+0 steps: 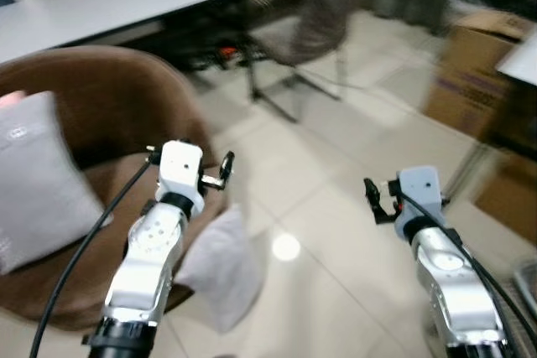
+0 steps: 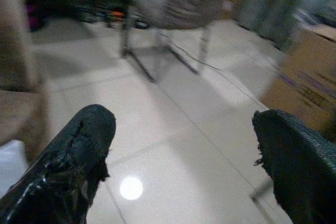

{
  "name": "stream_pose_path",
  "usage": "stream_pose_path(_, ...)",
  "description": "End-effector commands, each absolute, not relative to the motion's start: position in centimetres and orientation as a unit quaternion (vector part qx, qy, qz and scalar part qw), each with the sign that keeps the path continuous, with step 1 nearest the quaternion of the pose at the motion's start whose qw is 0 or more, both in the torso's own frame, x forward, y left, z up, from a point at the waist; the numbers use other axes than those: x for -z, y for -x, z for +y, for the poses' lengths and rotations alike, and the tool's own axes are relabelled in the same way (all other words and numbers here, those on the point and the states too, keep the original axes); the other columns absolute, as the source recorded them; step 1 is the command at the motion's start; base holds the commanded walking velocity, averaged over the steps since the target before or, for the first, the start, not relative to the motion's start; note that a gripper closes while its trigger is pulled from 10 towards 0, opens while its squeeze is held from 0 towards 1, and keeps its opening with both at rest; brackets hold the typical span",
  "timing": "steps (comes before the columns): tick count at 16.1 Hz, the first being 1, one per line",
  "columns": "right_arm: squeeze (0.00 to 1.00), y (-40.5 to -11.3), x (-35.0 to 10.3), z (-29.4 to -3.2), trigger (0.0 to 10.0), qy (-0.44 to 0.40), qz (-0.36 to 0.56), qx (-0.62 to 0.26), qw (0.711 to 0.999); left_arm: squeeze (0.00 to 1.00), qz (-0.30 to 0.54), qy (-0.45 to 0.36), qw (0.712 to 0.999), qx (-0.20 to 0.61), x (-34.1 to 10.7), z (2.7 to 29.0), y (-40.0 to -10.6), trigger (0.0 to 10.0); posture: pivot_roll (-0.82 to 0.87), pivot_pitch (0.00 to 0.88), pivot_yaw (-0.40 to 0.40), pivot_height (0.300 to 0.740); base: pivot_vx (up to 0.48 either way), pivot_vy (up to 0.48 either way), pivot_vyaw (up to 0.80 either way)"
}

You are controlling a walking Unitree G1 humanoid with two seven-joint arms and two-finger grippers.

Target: Move the pillow to the sofa from floor

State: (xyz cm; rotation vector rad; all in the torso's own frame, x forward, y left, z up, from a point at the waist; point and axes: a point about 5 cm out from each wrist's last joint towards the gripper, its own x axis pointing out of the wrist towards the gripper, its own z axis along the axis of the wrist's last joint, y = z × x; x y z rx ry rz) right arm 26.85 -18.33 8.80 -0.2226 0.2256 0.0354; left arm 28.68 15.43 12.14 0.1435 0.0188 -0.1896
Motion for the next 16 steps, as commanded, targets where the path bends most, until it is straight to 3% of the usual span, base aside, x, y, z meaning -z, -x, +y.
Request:
stream_pose_path(1, 0.0, -27.07, -9.11, -17.17, 10.0, 0.109, 0.102, -0.038, 0.988, 0.46, 0.014, -0.08, 0.994, 0.078, -12.12, 16.51, -28.61, 10.0, 0.05, 0.0, 0.068, 0.74, 0.311, 0.0, 0.8)
stream_pose_path(3, 0.0, -27.05, -9.06, -17.13, 10.0, 0.11, 0.103, -0.04, 0.988, 0.45, 0.015, -0.079, 0.994, 0.079, -12.04, 16.49, -28.52, 10.0, 0.05, 0.0, 0.067, 0.74, 0.307, 0.0, 0.8)
stream_pose_path(16, 0.0, -26.74, -8.84, -17.62, 10.0, 0.104, 0.103, -0.022, 0.989, 0.45, 0.025, -0.077, 0.992, 0.101, -11.49, 15.95, -28.08, 10.0, 0.04, 0.0, 0.071, 0.74, 0.3, 0.0, 0.0)
